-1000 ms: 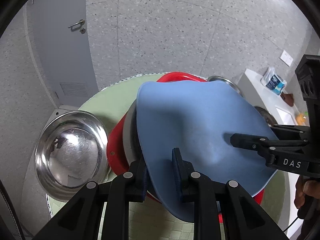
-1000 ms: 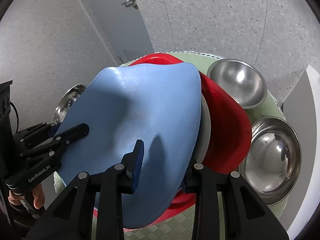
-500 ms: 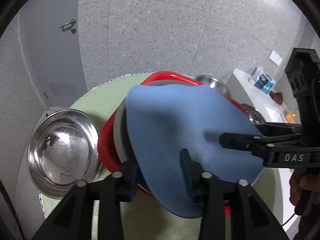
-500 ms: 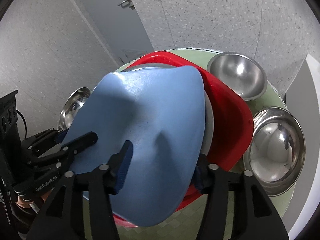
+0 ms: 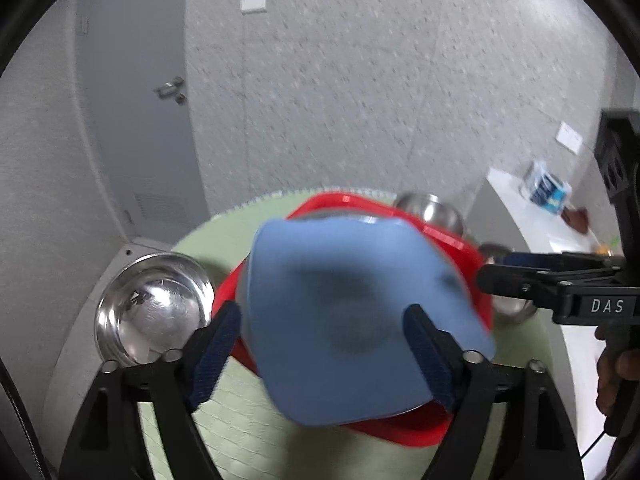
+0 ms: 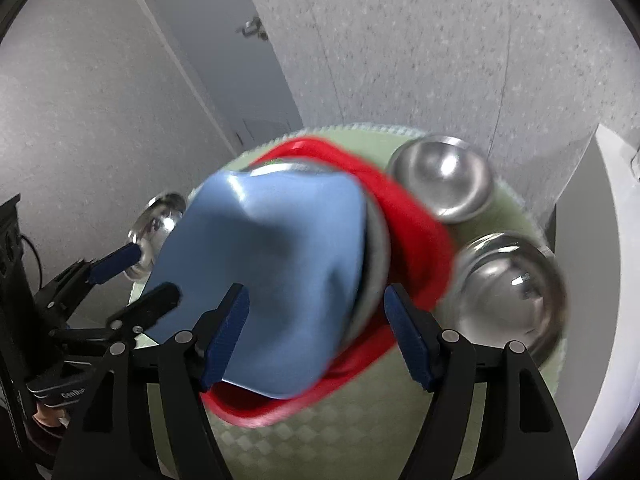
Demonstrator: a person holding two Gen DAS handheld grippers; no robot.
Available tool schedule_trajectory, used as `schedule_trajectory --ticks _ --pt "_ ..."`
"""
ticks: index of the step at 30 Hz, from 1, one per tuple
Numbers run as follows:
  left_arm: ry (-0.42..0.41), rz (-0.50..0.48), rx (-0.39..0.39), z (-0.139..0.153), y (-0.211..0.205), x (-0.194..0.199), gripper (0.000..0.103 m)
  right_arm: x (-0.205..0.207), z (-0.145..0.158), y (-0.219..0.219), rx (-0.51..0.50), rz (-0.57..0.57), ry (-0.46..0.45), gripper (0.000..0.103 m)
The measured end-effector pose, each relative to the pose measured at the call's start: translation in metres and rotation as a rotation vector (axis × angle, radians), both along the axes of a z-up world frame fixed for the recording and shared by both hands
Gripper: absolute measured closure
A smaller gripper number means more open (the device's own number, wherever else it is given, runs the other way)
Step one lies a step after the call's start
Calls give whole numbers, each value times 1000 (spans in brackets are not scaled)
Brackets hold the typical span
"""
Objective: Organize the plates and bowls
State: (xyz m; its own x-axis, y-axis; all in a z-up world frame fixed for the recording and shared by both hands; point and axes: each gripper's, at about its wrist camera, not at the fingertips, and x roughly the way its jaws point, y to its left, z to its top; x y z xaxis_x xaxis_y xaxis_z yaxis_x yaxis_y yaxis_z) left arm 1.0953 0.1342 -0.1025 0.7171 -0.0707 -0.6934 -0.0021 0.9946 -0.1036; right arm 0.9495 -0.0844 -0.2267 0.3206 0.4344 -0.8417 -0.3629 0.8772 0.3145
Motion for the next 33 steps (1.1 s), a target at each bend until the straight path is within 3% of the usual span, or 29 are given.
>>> schedule_trajectory --ticks 9,16,23,26,28,33 --pt "-62 148 -17 11 -109 -29 13 22 10 -108 -14 34 -40 29" --pt "14 201 -72 -2 -187 -28 6 41 -19 -148 -1 72 16 29" --pt "133 226 -82 -24 -213 17 5 56 -62 -165 10 93 96 29" --pt "166 241 -59 -35 -219 30 7 59 -75 -164 15 100 120 29" --pt "145 236 -2 -35 -228 38 9 60 -84 -162 15 111 136 31" --pt "149 233 82 -42 -252 51 15 63 -99 -158 22 130 167 42"
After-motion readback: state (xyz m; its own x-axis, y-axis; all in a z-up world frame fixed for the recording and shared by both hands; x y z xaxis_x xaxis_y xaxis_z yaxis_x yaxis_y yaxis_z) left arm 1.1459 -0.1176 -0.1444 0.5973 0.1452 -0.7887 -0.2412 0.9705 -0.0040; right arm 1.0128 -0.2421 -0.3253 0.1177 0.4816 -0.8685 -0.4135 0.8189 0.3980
